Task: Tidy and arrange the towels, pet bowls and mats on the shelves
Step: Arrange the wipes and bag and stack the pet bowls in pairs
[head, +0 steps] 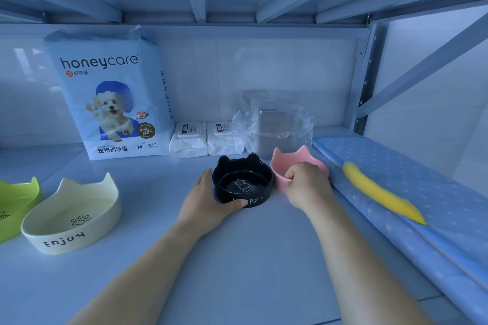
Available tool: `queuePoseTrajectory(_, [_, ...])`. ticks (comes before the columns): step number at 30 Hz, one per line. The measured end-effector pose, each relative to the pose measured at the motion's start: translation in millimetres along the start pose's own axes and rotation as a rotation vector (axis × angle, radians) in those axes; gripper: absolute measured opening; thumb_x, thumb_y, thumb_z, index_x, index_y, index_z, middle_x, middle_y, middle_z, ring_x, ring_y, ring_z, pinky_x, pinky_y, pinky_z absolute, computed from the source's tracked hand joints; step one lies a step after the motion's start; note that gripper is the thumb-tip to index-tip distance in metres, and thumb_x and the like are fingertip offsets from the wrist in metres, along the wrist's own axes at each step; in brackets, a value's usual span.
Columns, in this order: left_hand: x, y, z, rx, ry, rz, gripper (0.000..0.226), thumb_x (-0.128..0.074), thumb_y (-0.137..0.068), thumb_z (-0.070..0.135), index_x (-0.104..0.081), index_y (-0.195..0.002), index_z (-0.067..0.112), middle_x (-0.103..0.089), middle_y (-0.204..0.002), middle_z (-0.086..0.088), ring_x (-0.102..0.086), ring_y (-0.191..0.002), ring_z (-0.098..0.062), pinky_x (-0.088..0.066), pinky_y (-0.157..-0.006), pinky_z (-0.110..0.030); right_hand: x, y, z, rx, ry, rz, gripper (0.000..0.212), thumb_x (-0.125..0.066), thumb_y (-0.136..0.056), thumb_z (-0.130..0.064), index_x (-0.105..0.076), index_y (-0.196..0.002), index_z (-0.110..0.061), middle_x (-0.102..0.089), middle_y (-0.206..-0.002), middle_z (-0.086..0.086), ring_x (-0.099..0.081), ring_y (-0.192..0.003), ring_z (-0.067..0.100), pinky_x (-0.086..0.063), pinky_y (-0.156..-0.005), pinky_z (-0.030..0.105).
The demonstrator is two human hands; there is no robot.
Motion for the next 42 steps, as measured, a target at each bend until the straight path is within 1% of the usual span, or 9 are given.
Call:
queuePoseTrajectory(2, [0,-1,0,0.01,-0.02,0.041,0.072,-0.078,-0.067,0.046,-0.041,-0.124,0.023,-0.044,-0.113,0.016,-0.045,-0.117,-0.01,-0.032,-0.079,-0.021,-3,-3,1,-0.001,-0.037,0.021,0.024,-0.05,-0.089,-0.019,-0.042,-0.067,-0.025,-0.049,-0.088,0.001,-0.04,-0.079,0.02,-0.036,-0.068,0.019])
queuePoseTrajectory(4, [-3,-3,-4,0.029,0.005,0.038,0.068,-0.079,-0.063,0.048,-0.046,-0.118,0.028,-0.052,-0.111,0.015,-0.051,-0.112,-0.012,-0.038,-0.079,-0.025,-8,-7,5,-0.023,-0.115,0.02,0.032,-0.049,-0.09,-0.016,-0.037,-0.062,-0.027,-0.048,-0.087,-0.001,-0.038,-0.079,0.017,-0.031,-0.053,0.008])
queuePoseTrajectory(7, [-4,-5,-11,0.051,0.026,0.028,0.067,-0.08,-0.06,0.052,-0.048,-0.116,0.031,-0.059,-0.112,0.013,-0.056,-0.107,-0.012,-0.045,-0.082,-0.029,-11,-7,5,0.019,-0.103,0.029,0.032,-0.049,-0.085,-0.003,-0.037,-0.06,-0.019,-0.042,-0.072,-0.001,-0.033,-0.069,0.018,-0.024,-0.045,0.019])
queuePoseTrajectory(9, [-3,-6,-11,0.051,0.027,0.035,0.067,-0.08,-0.06,0.052,-0.048,-0.116,0.033,-0.059,-0.113,0.012,-0.056,-0.106,-0.012,-0.045,-0.082,-0.029,-9,-5,3,0.064,-0.097,0.046,0.025,-0.045,-0.08,0.004,-0.037,-0.064,-0.013,-0.032,-0.066,0.001,-0.022,-0.061,0.017,-0.016,-0.05,0.03])
queuePoseTrajectory(19, [-4,-4,-9,0.033,-0.018,-0.015,0.063,-0.074,-0.067,0.052,-0.044,-0.119,0.033,-0.056,-0.115,0.014,-0.054,-0.109,-0.012,-0.041,-0.078,-0.027,-7,-6,0,0.165,-0.076,0.09,0.024,-0.045,-0.077,0.009,-0.039,-0.065,-0.01,-0.029,-0.063,0.003,-0.019,-0.062,0.018,-0.019,-0.055,0.027])
queuePoseTrajectory(23, [-5,-3,-7,0.053,-0.033,-0.016,0.101,-0.072,-0.07,0.053,-0.015,-0.145,0.017,-0.046,-0.137,0.007,-0.045,-0.126,-0.017,-0.04,-0.09,-0.028,-8,-9,2,0.14,-0.068,0.077,0.015,-0.045,-0.078,0.007,-0.057,-0.074,0.0,-0.041,-0.068,0.014,-0.03,-0.067,0.017,-0.029,-0.053,0.033])
queuePoseTrajectory(28, [-6,0,-3,0.034,-0.059,-0.026,0.099,-0.07,-0.073,0.05,-0.012,-0.145,0.015,-0.044,-0.14,0.004,-0.042,-0.128,-0.016,-0.035,-0.088,-0.024,-7,-6,3,0.109,-0.036,0.031,0.023,-0.043,-0.078,0.002,-0.04,-0.062,-0.014,-0.036,-0.061,0.001,-0.027,-0.057,0.019,-0.021,-0.047,0.028])
queuePoseTrajectory(35, [-10,-4,-9,0.04,-0.065,-0.06,0.105,-0.063,-0.08,0.051,0.01,-0.148,0.017,-0.039,-0.145,0.007,-0.042,-0.128,-0.016,-0.038,-0.092,-0.029,-4,-6,4,0.083,-0.009,0.052,0.017,-0.049,-0.082,-0.007,-0.059,-0.069,-0.009,-0.06,-0.071,0.006,-0.048,-0.064,0.024,-0.032,-0.049,0.024])
queuePoseTrajectory(42, [-3,-4,-4,-0.004,-0.046,0.034,0.08,-0.065,-0.084,0.037,-0.017,-0.145,0.016,-0.043,-0.14,0.003,-0.043,-0.126,-0.018,-0.03,-0.083,-0.02,-3,-7,5,0.026,-0.012,0.054,0.015,-0.05,-0.082,-0.014,-0.058,-0.07,-0.01,-0.058,-0.066,0.004,-0.051,-0.061,0.024,-0.027,-0.044,0.024])
Point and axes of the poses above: each hand's wrist, its own y-axis away from the middle knuckle, its own x-axis out of the back of the hand, z = x × y, the point moved 7 cm from there along -y, towards the middle knuckle
